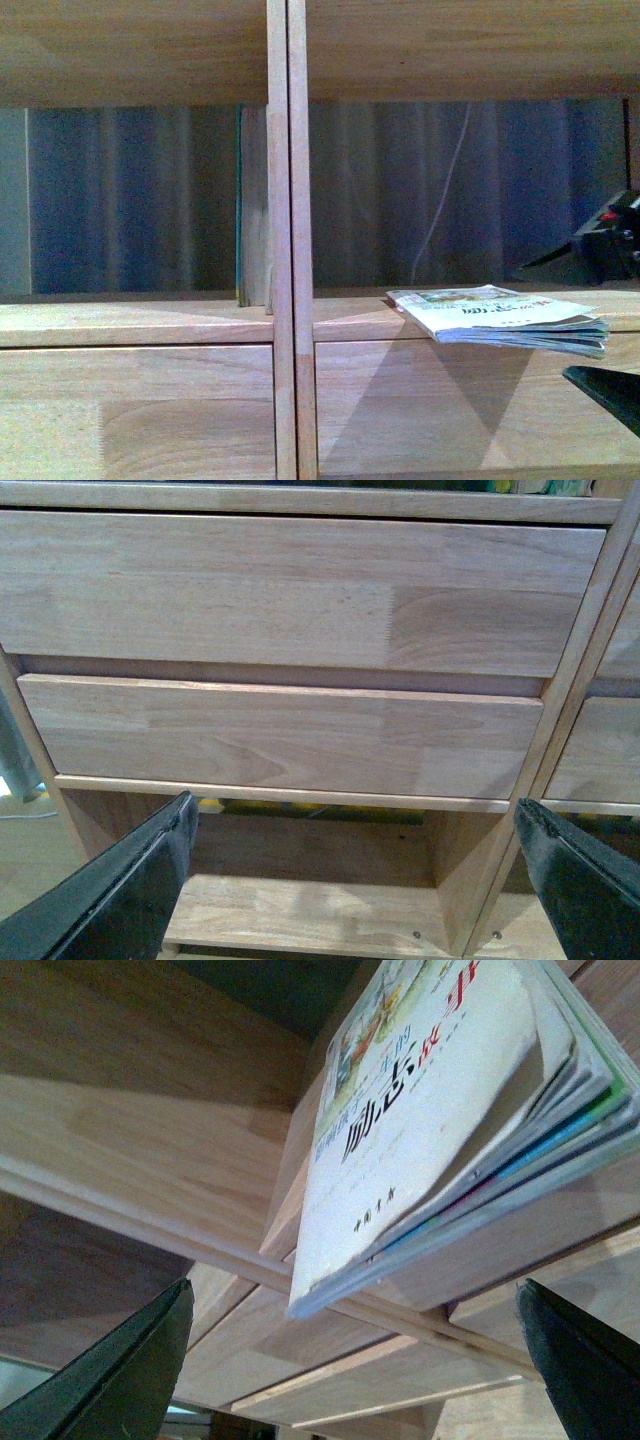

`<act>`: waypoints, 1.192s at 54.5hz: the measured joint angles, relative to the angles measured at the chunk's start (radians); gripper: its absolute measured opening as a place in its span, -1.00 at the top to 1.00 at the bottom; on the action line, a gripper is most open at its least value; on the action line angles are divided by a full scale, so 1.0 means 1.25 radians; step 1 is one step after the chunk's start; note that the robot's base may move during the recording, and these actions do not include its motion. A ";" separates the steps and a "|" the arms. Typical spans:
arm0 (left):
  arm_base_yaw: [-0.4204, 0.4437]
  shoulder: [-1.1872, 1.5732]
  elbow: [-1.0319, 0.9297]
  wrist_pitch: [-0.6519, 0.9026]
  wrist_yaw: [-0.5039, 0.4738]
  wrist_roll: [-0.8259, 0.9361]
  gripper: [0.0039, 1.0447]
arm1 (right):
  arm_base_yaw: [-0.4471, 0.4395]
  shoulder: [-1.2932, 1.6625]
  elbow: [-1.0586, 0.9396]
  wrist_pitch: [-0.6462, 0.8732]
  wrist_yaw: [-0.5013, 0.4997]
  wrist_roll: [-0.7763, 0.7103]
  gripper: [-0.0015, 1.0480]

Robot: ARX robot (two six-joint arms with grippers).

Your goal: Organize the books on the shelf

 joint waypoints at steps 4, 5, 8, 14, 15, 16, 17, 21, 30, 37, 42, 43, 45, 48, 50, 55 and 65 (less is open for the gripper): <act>0.000 0.000 0.000 0.000 0.000 0.000 -0.86 | 0.006 0.036 0.032 0.000 0.019 0.034 -0.86; 0.000 0.000 0.000 0.000 0.000 0.000 -0.86 | 0.008 0.045 0.041 -0.001 0.025 0.040 -0.86; 0.000 0.000 0.000 0.000 0.000 0.000 -0.86 | 0.010 0.065 0.061 -0.007 0.035 0.060 -0.86; 0.000 0.000 0.000 0.000 0.000 0.000 -0.86 | 0.010 0.098 0.098 -0.014 0.053 0.105 -0.86; 0.000 0.000 0.000 0.000 0.000 0.000 -0.86 | 0.010 0.103 0.105 -0.018 0.057 0.116 -0.86; 0.000 0.000 0.000 0.000 0.000 0.000 -0.86 | 0.010 0.105 0.109 -0.021 0.059 0.120 -0.86; 0.000 0.000 0.000 0.000 0.000 0.000 -0.86 | 0.011 0.110 0.116 -0.025 0.062 0.131 -0.86; 0.000 0.000 0.000 0.000 0.000 0.000 -0.86 | 0.014 0.114 0.122 -0.027 0.065 0.150 -0.86; 0.000 0.000 0.000 0.000 0.000 0.000 -0.86 | 0.033 0.117 0.123 -0.004 0.066 0.207 -0.86; 0.000 0.000 0.000 0.000 0.000 0.000 -0.86 | 0.056 0.119 0.123 0.013 0.088 0.235 -0.86; 0.000 0.000 0.000 0.000 0.000 0.000 -0.86 | 0.073 0.123 0.126 0.013 0.112 0.247 -0.74; 0.000 0.000 0.000 0.000 0.000 0.000 -0.86 | 0.074 0.124 0.127 0.013 0.114 0.248 -0.71; 0.000 0.000 0.000 0.000 0.000 0.000 -0.86 | 0.079 0.126 0.129 0.012 0.124 0.248 -0.63; 0.000 0.000 0.000 0.000 0.000 0.000 -0.86 | 0.087 0.129 0.132 0.012 0.135 0.251 -0.47; 0.000 0.000 0.000 0.000 0.000 0.000 -0.86 | 0.090 0.131 0.133 0.012 0.141 0.253 -0.36; 0.000 0.000 0.000 0.000 0.000 0.000 -0.86 | 0.097 0.136 0.135 0.011 0.149 0.258 -0.11; 0.000 0.000 0.000 0.000 0.000 0.000 -0.86 | 0.098 0.144 0.135 0.009 0.163 0.265 0.37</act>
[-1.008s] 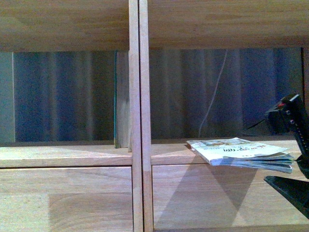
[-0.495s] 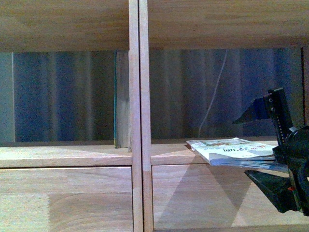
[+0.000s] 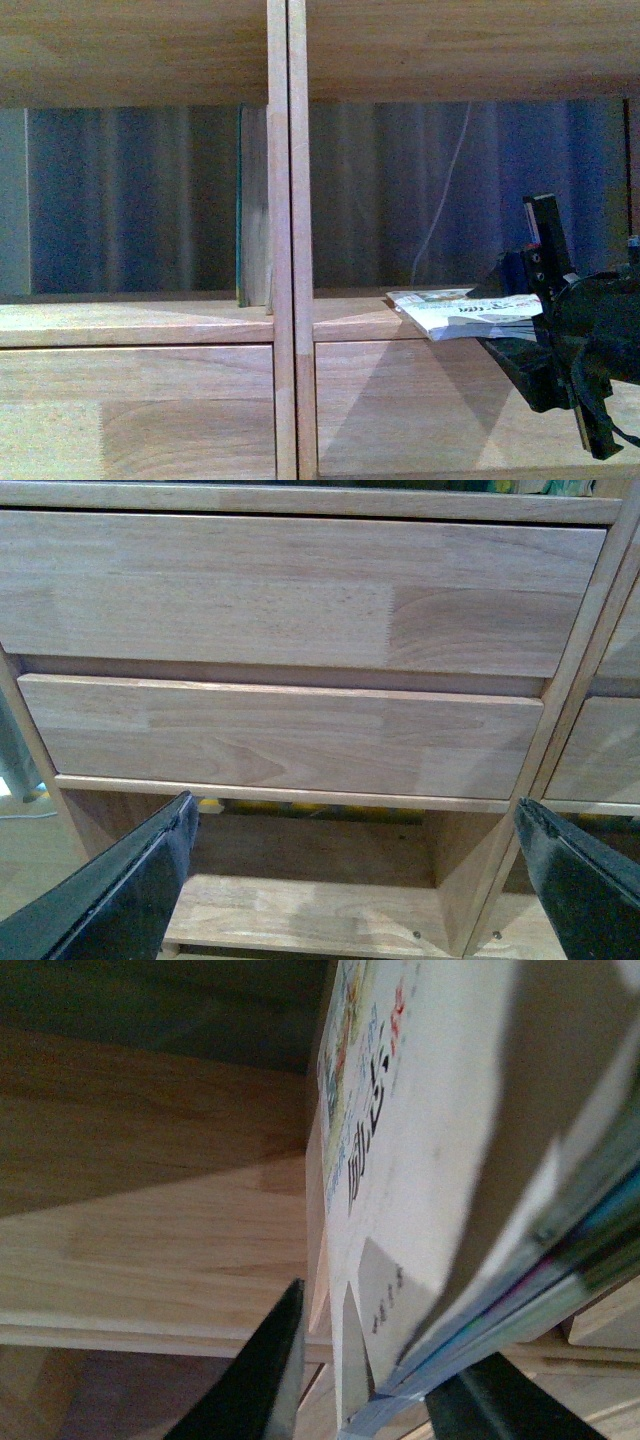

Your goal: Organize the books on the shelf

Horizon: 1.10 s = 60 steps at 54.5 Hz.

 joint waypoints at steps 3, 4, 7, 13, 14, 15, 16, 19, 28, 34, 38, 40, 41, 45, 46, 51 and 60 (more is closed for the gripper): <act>0.000 0.000 0.000 0.000 0.000 0.000 -0.86 | -0.005 0.000 -0.007 0.010 -0.002 -0.001 0.54; 0.000 0.000 0.000 0.000 0.000 0.000 -0.86 | -0.006 -0.001 -0.009 0.013 -0.003 -0.001 0.58; 0.000 0.000 0.000 0.000 0.000 0.000 -0.86 | -0.019 -0.012 -0.036 0.033 -0.019 0.000 0.78; 0.000 0.000 0.000 0.000 0.000 0.000 -0.86 | -0.069 -0.076 -0.122 0.083 -0.078 0.000 0.86; 0.000 0.000 0.000 0.000 0.000 0.000 -0.86 | -0.078 -0.089 -0.134 0.089 -0.089 -0.003 0.86; 0.000 0.000 0.000 0.000 0.000 0.000 -0.86 | -0.086 -0.103 -0.144 0.095 -0.100 -0.005 0.86; 0.000 0.000 0.000 0.000 0.000 0.000 -0.86 | -0.090 -0.111 -0.150 0.097 -0.106 -0.007 0.86; 0.010 0.009 0.002 -0.005 0.042 -0.003 -0.86 | -0.115 -0.157 -0.175 0.107 -0.141 -0.009 0.86; 0.273 0.280 0.075 0.105 0.629 -0.046 -0.86 | -0.166 -0.321 -0.206 0.104 -0.278 -0.031 0.86; 0.329 0.400 0.124 0.230 0.688 -0.076 -0.86 | -0.178 -0.394 -0.207 0.095 -0.330 -0.056 0.86; 0.343 0.499 0.169 0.334 0.671 -0.106 -0.86 | -0.181 -0.434 -0.207 0.087 -0.362 -0.072 0.86; 0.342 0.543 0.191 0.381 0.658 -0.123 -0.86 | -0.181 -0.449 -0.207 0.083 -0.371 -0.078 0.86; 0.342 0.573 0.208 0.412 0.647 -0.136 -0.86 | -0.181 -0.457 -0.207 0.082 -0.376 -0.082 0.86; 0.331 0.663 0.266 0.502 0.603 -0.172 -0.86 | -0.179 -0.480 -0.207 0.077 -0.382 -0.093 0.86; 0.327 0.693 0.286 0.532 0.588 -0.183 -0.86 | -0.176 -0.487 -0.209 0.075 -0.382 -0.099 0.86; 0.294 0.815 0.390 0.607 0.536 -0.245 -0.86 | -0.143 -0.518 -0.219 0.060 -0.362 -0.155 0.86; 0.201 0.963 0.563 0.618 0.534 -0.382 -0.86 | -0.029 -0.513 -0.227 0.065 -0.322 -0.313 0.86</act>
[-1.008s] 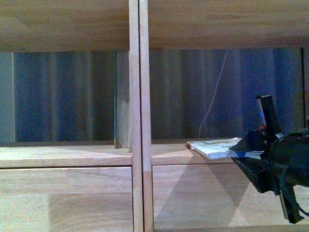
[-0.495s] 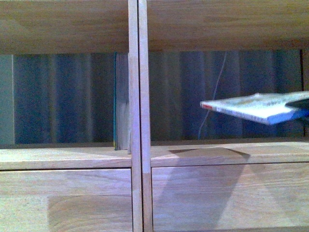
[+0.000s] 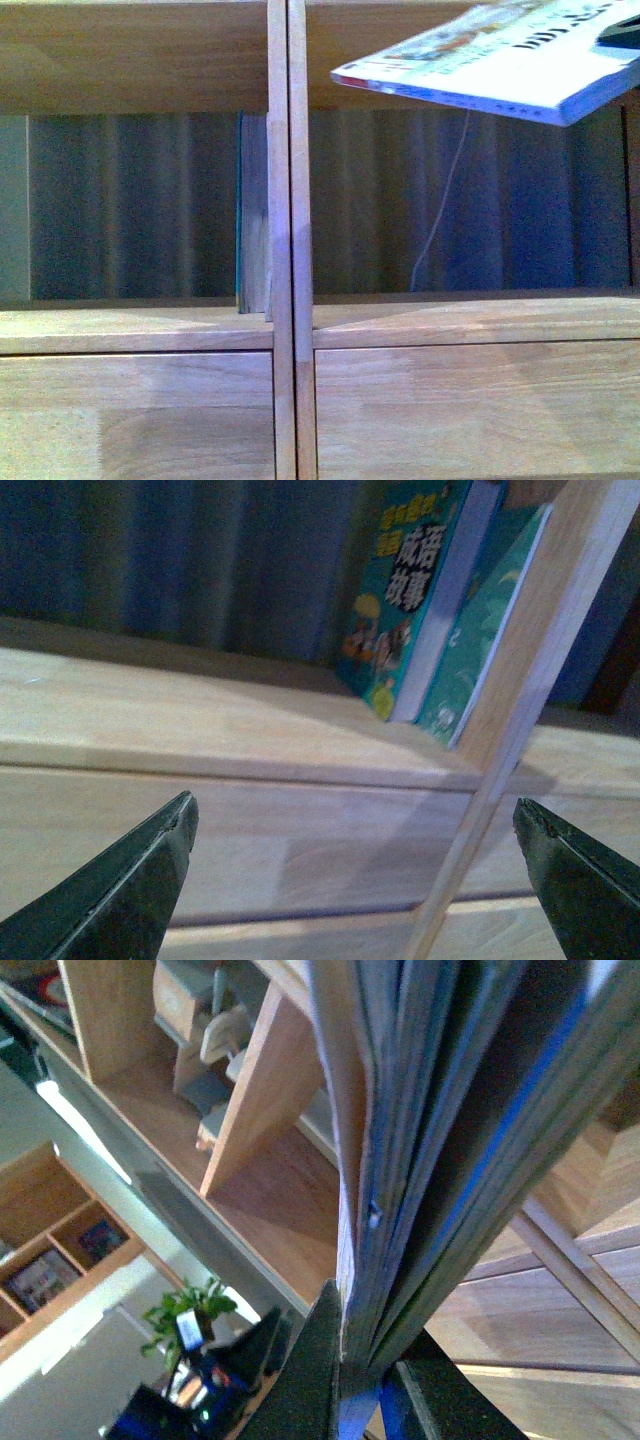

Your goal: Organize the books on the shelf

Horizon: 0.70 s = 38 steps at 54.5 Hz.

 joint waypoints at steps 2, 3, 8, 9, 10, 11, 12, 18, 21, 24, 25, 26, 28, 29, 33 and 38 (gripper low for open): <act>-0.035 0.031 0.047 -0.021 0.025 -0.049 -0.86 | 0.031 0.017 0.000 0.013 0.016 -0.055 0.86; -0.050 0.042 0.064 -0.025 0.037 -0.070 -0.86 | 0.042 0.026 0.000 0.021 0.021 -0.069 0.86; -0.114 0.091 0.128 -0.023 0.070 -0.153 -0.86 | 0.080 0.069 0.009 0.060 0.042 -0.130 0.86; -0.127 0.099 0.139 -0.019 0.076 -0.177 -0.86 | 0.088 0.080 0.013 0.070 0.049 -0.142 0.86; -0.133 0.103 0.143 -0.016 0.080 -0.186 -0.86 | 0.092 0.086 0.016 0.075 0.052 -0.147 0.86; -0.145 0.111 0.153 -0.011 0.084 -0.204 -0.86 | 0.099 0.097 0.021 0.084 0.058 -0.153 0.86; -0.151 0.115 0.157 -0.008 0.084 -0.211 -0.86 | 0.103 0.103 0.024 0.089 0.062 -0.157 0.86; -0.209 0.155 0.209 0.033 0.071 -0.308 -0.86 | 0.160 0.171 0.061 0.127 0.089 -0.188 0.86; -0.226 0.171 0.227 0.070 0.066 -0.363 -0.86 | 0.188 0.202 0.077 0.135 0.094 -0.193 0.86; -0.241 0.177 0.231 0.107 0.058 -0.419 -0.86 | 0.213 0.232 0.091 0.148 0.105 -0.193 0.86; -0.245 0.177 0.231 0.114 0.056 -0.431 -0.86 | 0.220 0.241 0.097 0.152 0.110 -0.193 0.86; -0.250 0.177 0.231 0.120 0.055 -0.441 -0.86 | 0.226 0.251 0.103 0.156 0.112 -0.192 0.86; -0.260 0.176 0.230 0.130 0.055 -0.448 -0.86 | 0.235 0.266 0.113 0.162 0.120 -0.190 0.86; -0.263 0.176 0.229 0.132 0.055 -0.449 -0.86 | 0.237 0.270 0.117 0.164 0.122 -0.189 0.86; -0.286 0.166 0.215 0.135 0.056 -0.451 -0.86 | 0.255 0.303 0.146 0.172 0.132 -0.180 0.86; -0.316 0.156 0.192 0.144 0.059 -0.450 -0.86 | 0.277 0.337 0.178 0.180 0.143 -0.148 0.86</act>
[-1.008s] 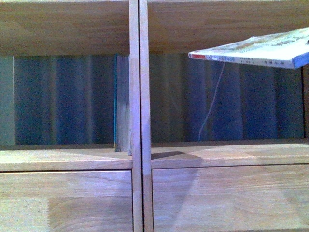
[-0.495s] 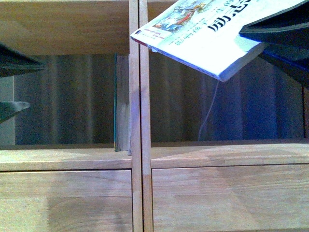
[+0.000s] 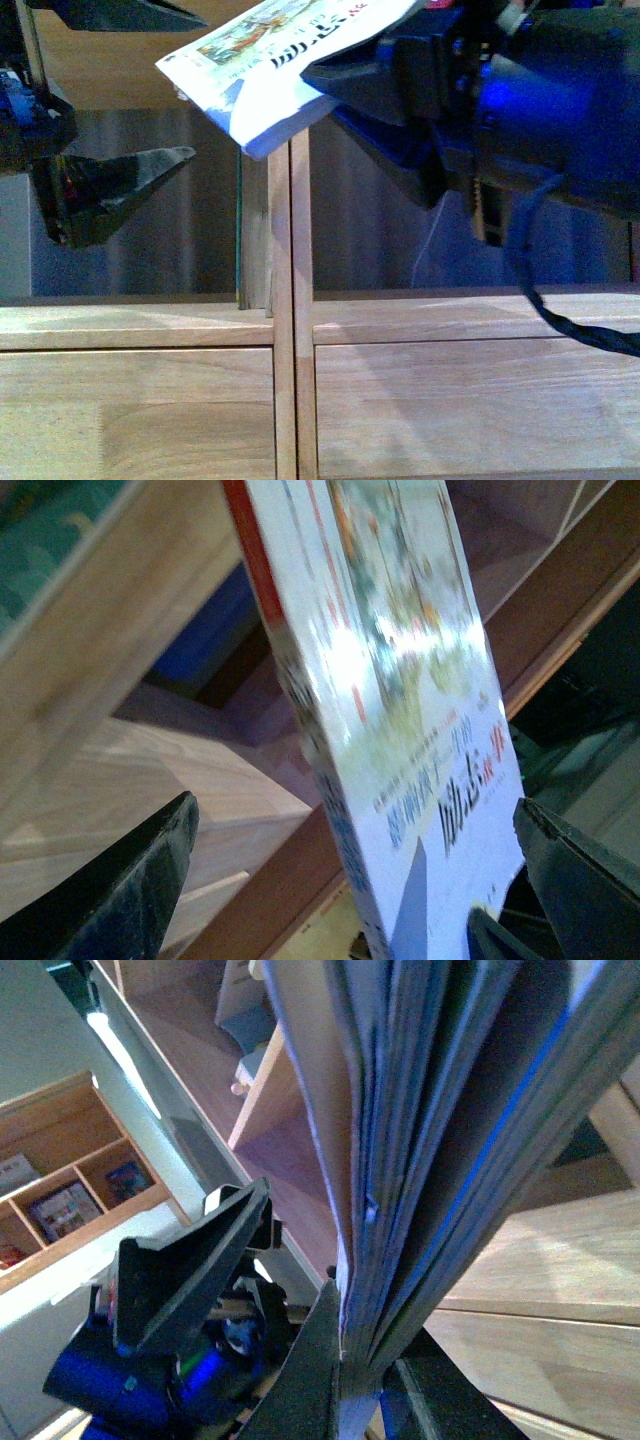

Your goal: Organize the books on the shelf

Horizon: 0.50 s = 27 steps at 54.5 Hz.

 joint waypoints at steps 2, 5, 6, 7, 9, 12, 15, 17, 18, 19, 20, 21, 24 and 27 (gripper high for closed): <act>-0.009 -0.003 -0.006 0.005 0.002 0.000 -0.86 | 0.009 0.009 0.008 0.004 0.002 0.011 0.86; -0.017 -0.007 -0.013 0.006 0.002 0.000 -0.86 | 0.022 0.016 0.015 0.008 0.004 0.025 0.86; -0.019 -0.009 -0.016 0.007 0.002 0.001 -0.86 | 0.029 0.019 0.018 0.009 0.004 0.033 0.86; -0.020 -0.010 -0.016 0.007 0.002 0.001 -0.86 | 0.032 0.020 0.019 0.010 0.004 0.038 0.86; -0.022 -0.013 -0.020 0.010 0.002 0.001 -0.86 | 0.043 0.021 0.020 0.012 0.003 0.045 0.86; -0.023 -0.017 -0.023 0.016 0.002 0.001 -0.86 | 0.056 0.022 0.020 0.011 0.000 0.049 0.86; -0.023 -0.020 -0.026 0.027 0.003 0.001 -0.86 | 0.070 0.022 0.020 0.011 -0.010 0.052 0.86; -0.023 -0.024 -0.027 0.040 0.007 -0.001 -0.86 | 0.077 0.022 0.020 0.011 -0.018 0.059 0.86; -0.023 -0.025 -0.029 0.049 0.009 -0.002 -0.86 | 0.081 0.022 0.020 0.011 -0.021 0.062 0.86; -0.023 -0.027 -0.031 0.054 0.009 -0.002 -0.86 | 0.083 0.022 0.020 0.011 -0.023 0.064 0.86; -0.023 -0.030 -0.033 0.062 0.012 -0.003 -0.86 | 0.085 0.022 0.020 0.011 -0.023 0.068 0.86; -0.023 -0.031 -0.035 0.065 0.013 -0.004 -0.86 | 0.086 0.022 0.020 0.012 -0.023 0.070 0.86; -0.022 -0.036 -0.039 0.081 0.017 -0.012 -0.86 | 0.087 0.021 0.018 0.016 -0.027 0.085 0.86; -0.021 -0.040 -0.043 0.093 0.019 -0.016 -0.86 | 0.087 0.021 0.016 0.020 -0.033 0.097 0.86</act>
